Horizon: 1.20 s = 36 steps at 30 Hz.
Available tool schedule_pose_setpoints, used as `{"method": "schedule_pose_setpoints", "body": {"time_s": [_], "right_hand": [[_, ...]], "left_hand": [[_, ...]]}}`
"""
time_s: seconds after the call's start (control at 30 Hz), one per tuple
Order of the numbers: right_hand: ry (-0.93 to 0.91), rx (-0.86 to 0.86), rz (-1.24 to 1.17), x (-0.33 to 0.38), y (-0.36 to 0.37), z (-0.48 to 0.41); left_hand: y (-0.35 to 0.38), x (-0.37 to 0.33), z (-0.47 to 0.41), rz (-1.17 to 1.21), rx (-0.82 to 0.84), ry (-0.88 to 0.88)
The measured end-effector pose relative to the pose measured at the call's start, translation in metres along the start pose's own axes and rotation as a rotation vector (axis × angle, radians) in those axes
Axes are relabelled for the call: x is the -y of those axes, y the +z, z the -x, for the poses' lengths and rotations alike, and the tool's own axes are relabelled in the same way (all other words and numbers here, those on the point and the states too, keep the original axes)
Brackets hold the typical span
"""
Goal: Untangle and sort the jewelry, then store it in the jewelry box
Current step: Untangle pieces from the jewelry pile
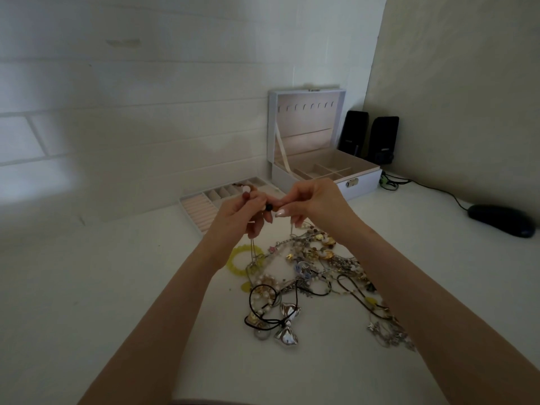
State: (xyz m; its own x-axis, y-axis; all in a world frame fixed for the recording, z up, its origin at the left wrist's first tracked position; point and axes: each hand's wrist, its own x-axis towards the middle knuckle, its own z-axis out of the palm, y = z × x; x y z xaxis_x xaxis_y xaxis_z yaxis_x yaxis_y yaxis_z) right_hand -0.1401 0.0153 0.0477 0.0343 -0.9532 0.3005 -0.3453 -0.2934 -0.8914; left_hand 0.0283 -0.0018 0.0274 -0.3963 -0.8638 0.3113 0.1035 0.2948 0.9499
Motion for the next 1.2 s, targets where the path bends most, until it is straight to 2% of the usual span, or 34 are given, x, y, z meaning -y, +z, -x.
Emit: {"method": "schedule_pose_setpoints", "body": {"time_s": [0.13,0.27,0.37,0.53,0.63,0.77,0.9,0.97,1.1,1.2], "right_hand": [[-0.024,-0.045,-0.188,0.001,-0.003,0.003],[0.033,-0.214,-0.443,-0.001,-0.015,0.002],[0.065,-0.280,-0.617,-0.003,-0.025,0.002],[0.056,-0.280,-0.816,-0.008,-0.026,0.003],[0.042,-0.323,-0.839,-0.011,-0.021,0.004],[0.068,-0.420,-0.766,-0.014,-0.018,0.003],[0.106,-0.482,-0.737,-0.016,-0.021,0.001],[0.168,-0.397,-0.569,-0.016,-0.021,0.001],[0.270,-0.106,-0.195,-0.021,-0.013,0.006],[0.281,-0.014,0.064,-0.024,-0.005,0.009]], "left_hand": [[-0.002,0.001,-0.001,0.033,-0.003,0.010],[-0.007,0.001,-0.004,0.092,-0.071,0.012],[-0.011,0.002,-0.006,0.078,-0.116,0.026],[-0.012,0.012,-0.011,-0.195,-0.294,0.063],[-0.009,0.016,-0.010,-0.334,-0.285,0.052],[-0.010,0.015,-0.011,-0.245,-0.275,-0.048],[-0.013,0.008,-0.020,-0.045,-0.318,-0.281],[-0.013,0.009,-0.017,-0.206,-0.328,-0.257],[-0.008,0.018,-0.007,-0.754,-0.186,-0.066],[-0.004,0.019,-0.007,-0.821,-0.077,0.015]]}}
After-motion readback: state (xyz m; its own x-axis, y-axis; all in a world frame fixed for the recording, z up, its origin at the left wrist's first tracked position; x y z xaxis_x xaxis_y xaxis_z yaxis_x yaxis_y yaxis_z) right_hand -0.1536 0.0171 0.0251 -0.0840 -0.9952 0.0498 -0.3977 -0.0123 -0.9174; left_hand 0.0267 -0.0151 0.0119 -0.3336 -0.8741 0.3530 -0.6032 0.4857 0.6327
